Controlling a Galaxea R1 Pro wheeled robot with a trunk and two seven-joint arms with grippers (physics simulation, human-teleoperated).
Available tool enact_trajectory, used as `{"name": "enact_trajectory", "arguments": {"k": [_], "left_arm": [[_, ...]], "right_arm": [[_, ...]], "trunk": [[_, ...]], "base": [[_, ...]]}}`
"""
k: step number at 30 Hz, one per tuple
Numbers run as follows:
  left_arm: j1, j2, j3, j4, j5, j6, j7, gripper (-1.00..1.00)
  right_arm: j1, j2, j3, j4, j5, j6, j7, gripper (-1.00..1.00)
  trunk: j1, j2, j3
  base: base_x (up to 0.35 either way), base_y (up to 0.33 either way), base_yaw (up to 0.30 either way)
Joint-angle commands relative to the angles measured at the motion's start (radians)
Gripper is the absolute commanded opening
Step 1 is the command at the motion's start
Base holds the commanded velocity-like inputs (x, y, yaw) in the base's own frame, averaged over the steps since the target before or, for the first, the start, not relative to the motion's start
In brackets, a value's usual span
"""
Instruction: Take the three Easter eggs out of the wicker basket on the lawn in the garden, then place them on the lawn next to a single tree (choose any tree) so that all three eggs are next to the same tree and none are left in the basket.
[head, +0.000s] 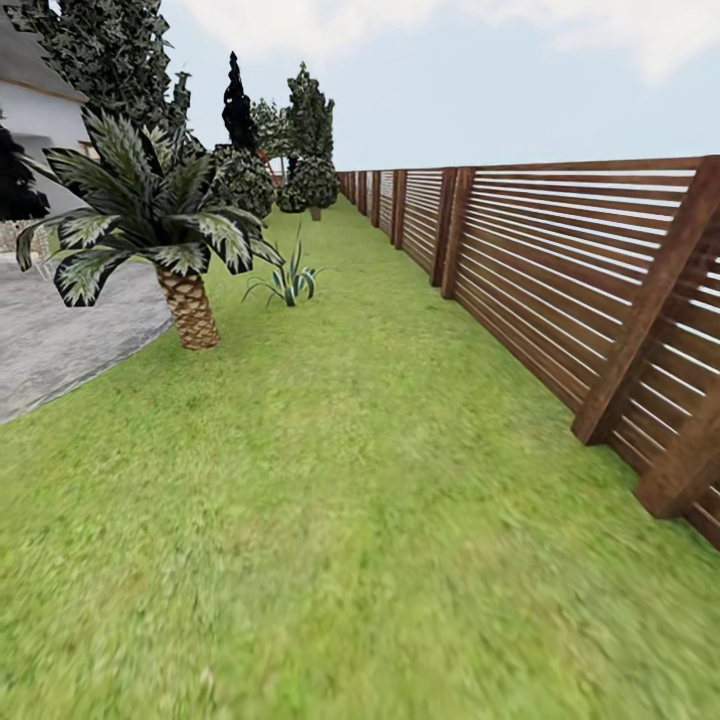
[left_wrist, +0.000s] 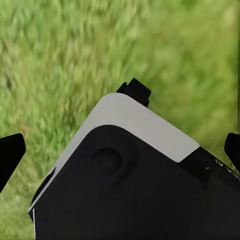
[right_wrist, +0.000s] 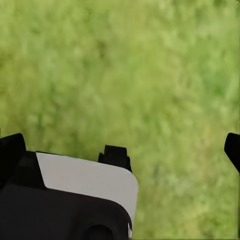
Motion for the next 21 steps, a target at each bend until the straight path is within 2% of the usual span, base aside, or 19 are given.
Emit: {"name": "enact_trajectory", "arguments": {"k": [1, 6, 21], "left_arm": [[-0.001, 0.000, 0.008, 0.001, -0.006, 0.001, 0.003, 1.00], [-0.001, 0.000, 0.008, 0.001, -0.006, 0.001, 0.003, 1.00], [-0.001, 0.000, 0.008, 0.001, -0.006, 0.001, 0.003, 1.00]], "right_arm": [[-0.001, 0.000, 0.002, 0.003, 0.005, -0.005, 0.000, 1.00], [-0.001, -0.001, 0.002, 0.003, 0.004, -0.005, 0.000, 1.00], [-0.001, -0.008, 0.002, 0.002, -0.006, -0.003, 0.000, 1.00]], "trunk": [[0.001, 0.000, -0.002], [0.001, 0.000, -0.006], [0.001, 0.000, -0.007]], "base": [[0.316, 0.000, 0.215], [0.316, 0.000, 0.162], [0.317, 0.000, 0.007]]}}
